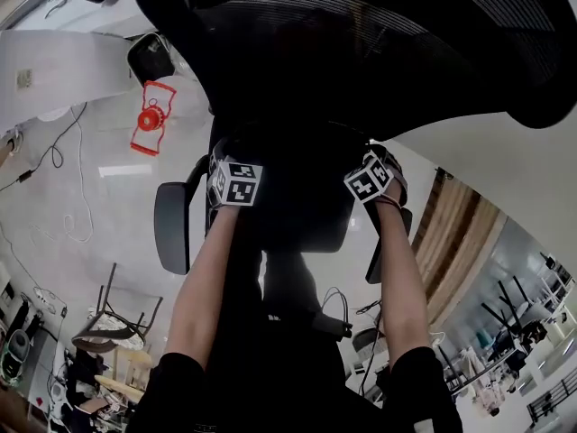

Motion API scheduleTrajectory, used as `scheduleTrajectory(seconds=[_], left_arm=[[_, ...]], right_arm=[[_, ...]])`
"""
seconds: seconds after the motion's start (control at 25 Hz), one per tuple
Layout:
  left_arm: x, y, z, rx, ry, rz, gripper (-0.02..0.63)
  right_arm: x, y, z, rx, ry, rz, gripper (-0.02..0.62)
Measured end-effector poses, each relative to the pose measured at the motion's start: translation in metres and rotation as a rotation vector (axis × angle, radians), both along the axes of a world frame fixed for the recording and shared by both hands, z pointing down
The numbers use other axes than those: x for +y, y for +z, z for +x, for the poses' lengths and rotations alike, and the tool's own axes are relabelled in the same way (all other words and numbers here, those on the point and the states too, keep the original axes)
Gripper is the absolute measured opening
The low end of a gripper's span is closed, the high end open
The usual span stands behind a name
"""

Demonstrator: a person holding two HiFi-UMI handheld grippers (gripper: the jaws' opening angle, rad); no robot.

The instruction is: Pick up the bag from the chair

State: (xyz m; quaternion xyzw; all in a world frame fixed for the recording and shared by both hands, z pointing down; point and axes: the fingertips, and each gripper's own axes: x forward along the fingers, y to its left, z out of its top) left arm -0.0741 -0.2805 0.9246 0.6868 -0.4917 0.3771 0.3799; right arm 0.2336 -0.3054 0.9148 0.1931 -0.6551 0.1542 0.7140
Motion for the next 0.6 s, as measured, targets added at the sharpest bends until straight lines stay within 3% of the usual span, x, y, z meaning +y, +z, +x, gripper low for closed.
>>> scheduleTrajectory(seconds=[0.24, 0.6], left_arm=[[0.000, 0.009, 0.000, 0.057, 0.003, -0.017, 0.279], [-0.006, 0.018, 0.005, 0.164, 0.053, -0.065, 0.279]], right_arm=[[-0.005, 0.013, 0.002, -0.003, -0.013, -0.009, 0.239], [-0.004, 0.022, 0.006, 0.049, -0.120, -0.035, 0.227]])
